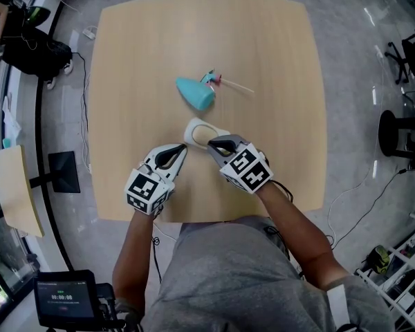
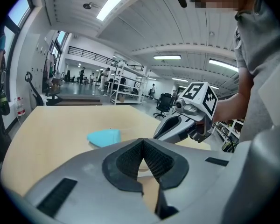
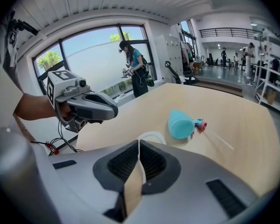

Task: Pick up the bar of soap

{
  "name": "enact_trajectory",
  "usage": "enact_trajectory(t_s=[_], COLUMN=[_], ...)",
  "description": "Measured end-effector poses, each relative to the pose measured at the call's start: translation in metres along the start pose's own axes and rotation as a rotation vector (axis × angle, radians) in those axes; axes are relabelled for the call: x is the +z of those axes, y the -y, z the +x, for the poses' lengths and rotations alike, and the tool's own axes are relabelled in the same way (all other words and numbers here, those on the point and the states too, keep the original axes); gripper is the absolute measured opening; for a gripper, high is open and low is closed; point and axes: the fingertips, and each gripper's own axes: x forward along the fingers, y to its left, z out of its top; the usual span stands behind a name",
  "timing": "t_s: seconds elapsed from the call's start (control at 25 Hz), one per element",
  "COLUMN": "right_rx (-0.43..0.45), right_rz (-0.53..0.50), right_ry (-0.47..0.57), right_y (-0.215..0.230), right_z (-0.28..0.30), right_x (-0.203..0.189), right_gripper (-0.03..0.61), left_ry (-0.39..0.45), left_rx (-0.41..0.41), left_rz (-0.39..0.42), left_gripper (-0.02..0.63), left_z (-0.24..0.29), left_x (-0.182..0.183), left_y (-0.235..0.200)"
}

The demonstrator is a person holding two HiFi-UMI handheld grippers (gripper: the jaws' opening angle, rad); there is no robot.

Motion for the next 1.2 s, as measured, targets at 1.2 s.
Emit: enact_trajectory(t_s=[1.2], right_rx=[0.014], right_rz=[0.027], right_ry=[-0.054], right_y=[0.002], right_z=[0.014], right_x=[-0.025], right_gripper=[0.008], left_ry=[-0.159], left_rx=[-0.044], left_rz=[0.101], left_gripper=[0.006], left_z=[0.017], left_x=[-0.038], left_y=[0.005])
